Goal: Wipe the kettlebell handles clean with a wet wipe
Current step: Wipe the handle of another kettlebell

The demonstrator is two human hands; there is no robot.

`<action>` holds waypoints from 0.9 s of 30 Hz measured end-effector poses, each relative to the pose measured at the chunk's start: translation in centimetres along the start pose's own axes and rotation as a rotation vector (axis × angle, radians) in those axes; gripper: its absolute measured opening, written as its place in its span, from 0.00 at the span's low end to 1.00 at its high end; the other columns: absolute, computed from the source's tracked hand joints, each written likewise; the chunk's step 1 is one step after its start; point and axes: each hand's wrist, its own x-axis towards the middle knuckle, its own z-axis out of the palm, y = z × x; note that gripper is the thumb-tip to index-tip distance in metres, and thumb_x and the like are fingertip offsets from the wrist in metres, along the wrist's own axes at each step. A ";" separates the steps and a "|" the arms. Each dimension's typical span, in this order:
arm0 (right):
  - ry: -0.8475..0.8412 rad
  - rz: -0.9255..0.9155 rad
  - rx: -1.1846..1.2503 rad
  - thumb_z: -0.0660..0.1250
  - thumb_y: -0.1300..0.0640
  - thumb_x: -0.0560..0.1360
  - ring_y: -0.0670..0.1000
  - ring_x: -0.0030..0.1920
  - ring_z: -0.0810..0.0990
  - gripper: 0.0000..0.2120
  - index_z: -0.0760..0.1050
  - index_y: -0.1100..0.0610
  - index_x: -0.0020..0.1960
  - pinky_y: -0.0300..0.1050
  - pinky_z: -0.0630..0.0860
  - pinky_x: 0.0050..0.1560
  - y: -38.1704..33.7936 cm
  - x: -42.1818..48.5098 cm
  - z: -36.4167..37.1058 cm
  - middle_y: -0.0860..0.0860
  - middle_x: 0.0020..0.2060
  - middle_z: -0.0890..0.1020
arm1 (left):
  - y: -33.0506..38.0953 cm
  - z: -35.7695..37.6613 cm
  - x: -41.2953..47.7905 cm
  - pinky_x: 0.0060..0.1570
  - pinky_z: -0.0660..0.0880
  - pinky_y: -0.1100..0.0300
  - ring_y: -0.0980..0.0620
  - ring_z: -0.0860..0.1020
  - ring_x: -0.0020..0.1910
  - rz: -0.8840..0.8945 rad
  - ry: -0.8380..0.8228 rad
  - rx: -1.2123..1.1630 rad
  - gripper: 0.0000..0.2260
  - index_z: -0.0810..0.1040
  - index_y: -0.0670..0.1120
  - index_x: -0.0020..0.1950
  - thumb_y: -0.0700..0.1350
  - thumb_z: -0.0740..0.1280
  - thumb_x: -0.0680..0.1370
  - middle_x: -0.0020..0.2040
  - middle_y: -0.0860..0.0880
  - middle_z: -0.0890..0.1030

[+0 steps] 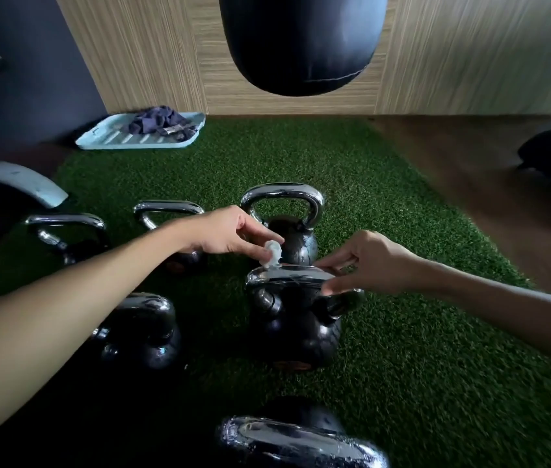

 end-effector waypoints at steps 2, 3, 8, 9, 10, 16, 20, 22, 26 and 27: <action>-0.001 0.011 -0.024 0.80 0.48 0.68 0.36 0.43 0.85 0.19 0.84 0.46 0.58 0.35 0.81 0.36 0.1 -1.4 0.3 0.32 0.47 0.83 | 0.4 0.7 -0.2 0.70 0.71 0.55 0.59 0.81 0.59 0.033 -0.037 -0.010 0.20 0.84 0.58 0.60 0.55 0.78 0.69 0.55 0.61 0.85; -0.003 0.027 -0.047 0.81 0.47 0.68 0.40 0.43 0.86 0.20 0.84 0.44 0.59 0.41 0.83 0.38 0.1 -2.0 0.4 0.33 0.48 0.84 | 0.6 1.0 -0.3 0.68 0.73 0.55 0.58 0.82 0.58 0.047 -0.057 -0.009 0.20 0.85 0.57 0.60 0.55 0.79 0.68 0.54 0.60 0.86; 0.001 0.030 -0.088 0.81 0.41 0.64 0.40 0.44 0.86 0.22 0.82 0.35 0.57 0.41 0.83 0.42 0.4 -4.5 1.3 0.27 0.46 0.81 | 2.4 2.3 -0.4 0.60 0.74 0.59 0.59 0.82 0.54 0.071 -0.211 0.084 0.21 0.84 0.60 0.60 0.57 0.80 0.67 0.53 0.59 0.86; 0.009 0.022 -0.092 0.81 0.41 0.64 0.36 0.44 0.84 0.22 0.82 0.35 0.57 0.35 0.80 0.41 0.5 -4.8 1.4 0.29 0.47 0.82 | 2.7 2.5 -0.4 0.62 0.75 0.57 0.58 0.82 0.55 0.084 -0.244 0.102 0.22 0.84 0.60 0.61 0.58 0.79 0.67 0.54 0.59 0.86; 0.015 0.016 -0.099 0.81 0.41 0.64 0.32 0.45 0.83 0.23 0.82 0.36 0.58 0.30 0.77 0.40 0.5 -5.2 1.5 0.30 0.49 0.82 | 2.9 2.7 -0.3 0.63 0.75 0.56 0.57 0.82 0.56 0.092 -0.263 0.110 0.22 0.84 0.59 0.60 0.58 0.80 0.67 0.54 0.58 0.86; 0.017 0.037 -0.119 0.80 0.39 0.65 0.35 0.45 0.84 0.23 0.80 0.33 0.59 0.41 0.82 0.49 0.2 -6.1 1.4 0.32 0.53 0.83 | 4.1 3.9 -0.1 0.64 0.75 0.49 0.55 0.81 0.57 0.143 -0.273 0.209 0.19 0.85 0.62 0.56 0.67 0.73 0.69 0.53 0.60 0.85; 0.014 0.014 -0.131 0.80 0.40 0.66 0.37 0.43 0.84 0.20 0.77 0.27 0.53 0.47 0.83 0.49 0.0 -5.8 1.0 0.32 0.51 0.83 | 4.0 3.8 0.4 0.63 0.73 0.58 0.66 0.79 0.56 0.113 -0.313 0.230 0.15 0.85 0.64 0.53 0.67 0.70 0.71 0.53 0.64 0.83; 0.023 0.016 -0.144 0.79 0.39 0.65 0.36 0.47 0.83 0.22 0.78 0.31 0.57 0.46 0.83 0.53 0.2 -5.7 1.0 0.38 0.56 0.84 | 3.0 2.6 0.0 0.54 0.70 0.66 0.70 0.78 0.50 0.099 -0.351 0.249 0.14 0.85 0.65 0.53 0.66 0.71 0.70 0.50 0.68 0.83; 0.006 0.030 -0.139 0.80 0.40 0.65 0.36 0.51 0.83 0.24 0.82 0.40 0.60 0.43 0.82 0.54 0.5 -5.8 1.2 0.39 0.58 0.84 | -0.2 1.8 -1.6 0.55 0.68 0.66 0.70 0.77 0.53 -0.002 -0.350 0.212 0.16 0.84 0.65 0.58 0.62 0.74 0.70 0.52 0.67 0.83; -0.002 0.030 -0.146 0.80 0.41 0.66 0.36 0.52 0.83 0.24 0.82 0.41 0.60 0.39 0.81 0.53 0.5 -5.7 1.2 0.39 0.59 0.83 | -0.5 2.2 -1.7 0.60 0.69 0.62 0.67 0.77 0.56 -0.008 -0.346 0.169 0.17 0.83 0.64 0.59 0.62 0.73 0.71 0.54 0.66 0.83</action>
